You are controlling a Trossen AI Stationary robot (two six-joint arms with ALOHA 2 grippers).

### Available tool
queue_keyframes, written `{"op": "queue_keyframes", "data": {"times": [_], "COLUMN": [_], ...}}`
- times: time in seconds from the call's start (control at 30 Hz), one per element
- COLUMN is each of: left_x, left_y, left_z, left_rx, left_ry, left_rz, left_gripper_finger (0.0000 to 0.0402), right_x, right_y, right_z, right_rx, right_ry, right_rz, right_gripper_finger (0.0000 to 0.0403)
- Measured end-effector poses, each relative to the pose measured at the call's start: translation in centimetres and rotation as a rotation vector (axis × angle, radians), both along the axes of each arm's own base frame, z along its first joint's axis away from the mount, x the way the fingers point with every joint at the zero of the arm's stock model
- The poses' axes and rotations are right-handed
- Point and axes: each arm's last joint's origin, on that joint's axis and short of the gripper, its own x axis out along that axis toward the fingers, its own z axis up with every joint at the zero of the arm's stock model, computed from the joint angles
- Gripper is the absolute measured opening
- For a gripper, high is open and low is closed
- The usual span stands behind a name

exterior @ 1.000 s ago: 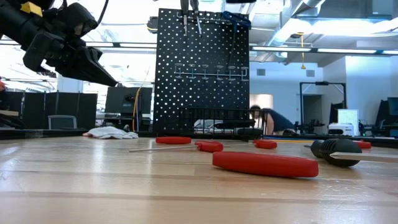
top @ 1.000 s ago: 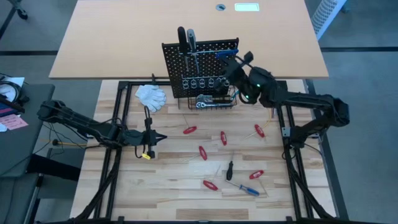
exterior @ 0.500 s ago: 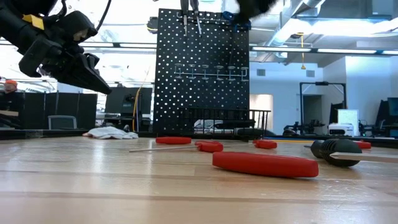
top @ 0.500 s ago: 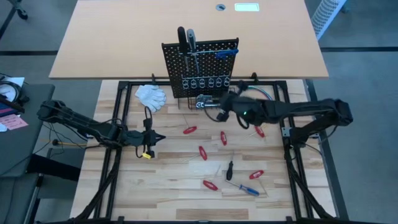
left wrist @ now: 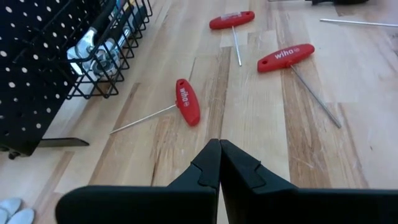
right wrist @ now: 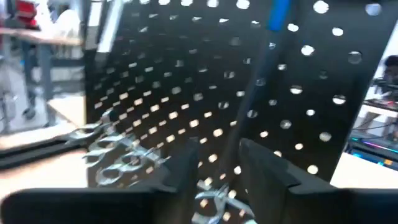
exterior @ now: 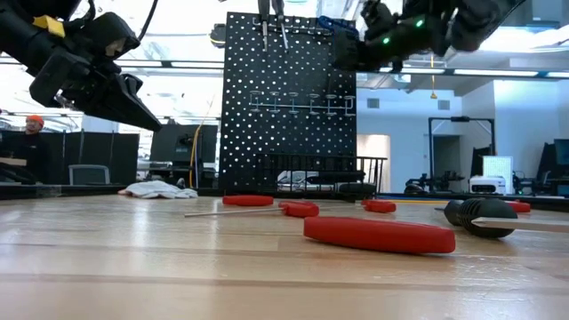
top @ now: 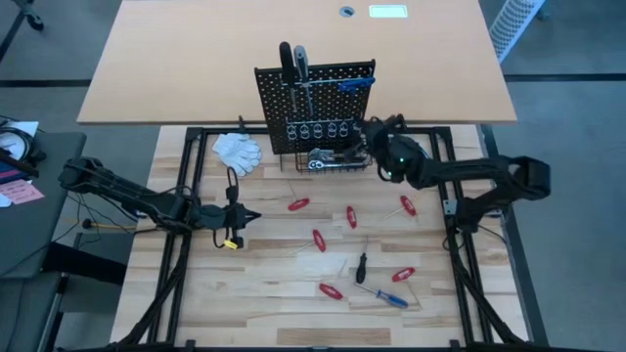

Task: Hang tools onto peg board
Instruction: Hang the blue pick tool on the pegboard

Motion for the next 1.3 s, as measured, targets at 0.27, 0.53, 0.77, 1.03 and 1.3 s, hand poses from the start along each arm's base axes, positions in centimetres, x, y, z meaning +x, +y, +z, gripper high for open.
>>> {"op": "queue_keyframes", "data": {"times": [0.27, 0.53, 0.77, 1.03, 1.3], "left_x": [0.0, 0.0, 0.0, 0.0, 0.0], "left_y": [0.0, 0.0, 0.0, 0.0, 0.0], "left_z": [0.0, 0.0, 0.0, 0.0, -0.1], "left_rx": [-0.009, -0.010, -0.010, -0.014, -0.014], "left_ry": [-0.006, -0.004, -0.003, -0.003, 0.002], "left_rz": [0.007, 0.007, 0.007, 0.010, 0.010], "left_gripper_finger": [0.0000, 0.0000, 0.0000, 0.0000, 0.0000], "right_x": [1.7, 2.9, 2.8, 2.9, 3.0], "right_y": [-2.2, -2.8, -2.6, -2.3, -2.1], "right_z": [-1.0, -0.7, -0.7, -0.8, -1.6], "right_rx": [-0.045, -0.073, -0.080, -0.083, -0.065], "right_ry": [-0.076, 0.018, 0.108, 0.149, 0.237], "right_rz": [-0.040, -0.189, -0.290, -0.309, -0.296], "right_gripper_finger": [0.0184, 0.0137, 0.0039, 0.0039, 0.0115]}}
